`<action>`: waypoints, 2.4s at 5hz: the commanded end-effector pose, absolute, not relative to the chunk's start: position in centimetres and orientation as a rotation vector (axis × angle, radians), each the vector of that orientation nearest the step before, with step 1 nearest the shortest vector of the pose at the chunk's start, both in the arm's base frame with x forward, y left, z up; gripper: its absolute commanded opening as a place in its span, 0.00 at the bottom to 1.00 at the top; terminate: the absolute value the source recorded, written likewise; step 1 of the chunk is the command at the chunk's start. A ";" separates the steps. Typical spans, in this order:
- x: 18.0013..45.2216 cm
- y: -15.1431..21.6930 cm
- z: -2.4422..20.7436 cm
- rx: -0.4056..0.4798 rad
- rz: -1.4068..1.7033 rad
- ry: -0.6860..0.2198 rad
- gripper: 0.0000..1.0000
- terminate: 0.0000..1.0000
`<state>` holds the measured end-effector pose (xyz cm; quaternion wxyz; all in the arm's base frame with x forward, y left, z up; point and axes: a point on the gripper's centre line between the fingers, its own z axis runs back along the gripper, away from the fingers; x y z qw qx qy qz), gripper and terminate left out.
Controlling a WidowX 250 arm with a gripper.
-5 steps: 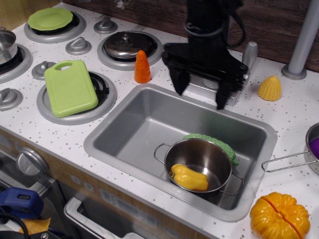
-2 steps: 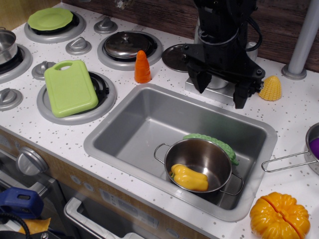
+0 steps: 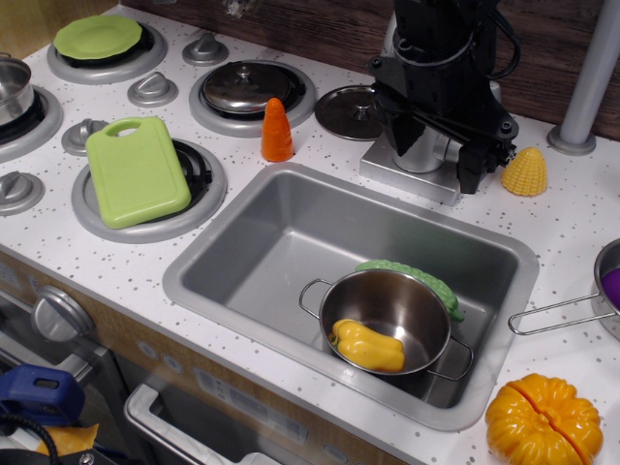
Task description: Turn faucet front to left
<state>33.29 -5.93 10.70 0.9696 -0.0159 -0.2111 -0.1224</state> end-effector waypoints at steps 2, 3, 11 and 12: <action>34.7 -2.7 13.2 -0.052 -0.323 -0.484 1.00 0.00; 34.8 -1.7 12.8 -0.053 -0.344 -0.493 1.00 0.00; 39.0 3.6 12.8 -0.113 -0.510 -0.451 1.00 0.00; 39.5 4.1 12.9 -0.113 -0.529 -0.444 1.00 0.00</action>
